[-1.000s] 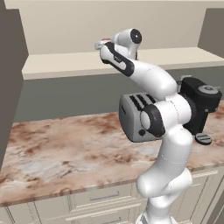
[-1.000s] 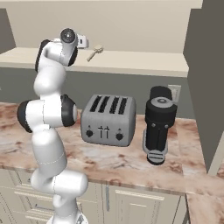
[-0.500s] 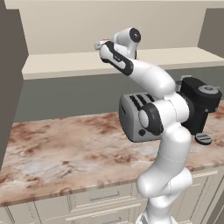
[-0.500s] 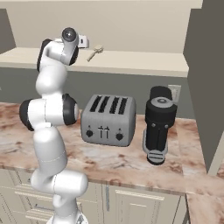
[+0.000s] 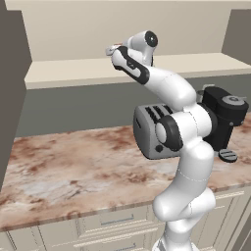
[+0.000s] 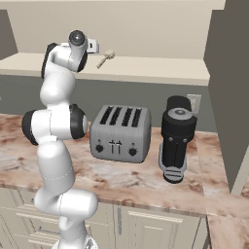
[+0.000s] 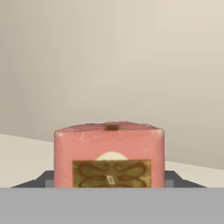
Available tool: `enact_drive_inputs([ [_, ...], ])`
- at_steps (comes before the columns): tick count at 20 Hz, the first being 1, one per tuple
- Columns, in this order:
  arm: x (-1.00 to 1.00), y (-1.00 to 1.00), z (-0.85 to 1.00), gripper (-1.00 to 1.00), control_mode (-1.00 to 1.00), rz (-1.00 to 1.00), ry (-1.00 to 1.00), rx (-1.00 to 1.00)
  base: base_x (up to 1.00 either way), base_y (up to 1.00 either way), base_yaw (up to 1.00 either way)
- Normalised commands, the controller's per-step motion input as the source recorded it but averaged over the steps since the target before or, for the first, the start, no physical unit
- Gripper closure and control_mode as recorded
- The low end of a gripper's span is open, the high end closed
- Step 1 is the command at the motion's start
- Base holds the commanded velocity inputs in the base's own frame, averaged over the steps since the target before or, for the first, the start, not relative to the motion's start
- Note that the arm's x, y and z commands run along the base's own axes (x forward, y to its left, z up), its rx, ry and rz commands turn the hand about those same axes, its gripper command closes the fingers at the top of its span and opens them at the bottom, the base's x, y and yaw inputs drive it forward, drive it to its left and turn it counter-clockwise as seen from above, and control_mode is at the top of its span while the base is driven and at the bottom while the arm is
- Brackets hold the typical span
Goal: Pick up the bar soap and dish brush from the sink, and place them back in the cabinet, and close the cabinet doors.
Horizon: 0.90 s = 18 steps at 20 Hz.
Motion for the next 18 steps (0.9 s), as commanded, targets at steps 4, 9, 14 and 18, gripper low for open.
enact_drive_inputs([
  [4, 0.00, 0.00, 0.00, 1.00, -1.00, 0.00, 0.00, 0.00, 0.00, 0.00, 0.00],
  [9, 0.00, 0.03, -0.16, 1.00, -1.00, 0.00, 0.00, -0.01, 0.00, 0.00, 0.00],
  [14, 0.00, 0.00, -0.29, 1.00, -1.00, 0.00, 0.00, 0.00, 0.00, 0.00, 0.00],
  [18, 0.00, 0.00, -0.04, -1.00, -1.00, 0.00, 0.00, 0.00, 0.00, 0.00, 0.00],
])
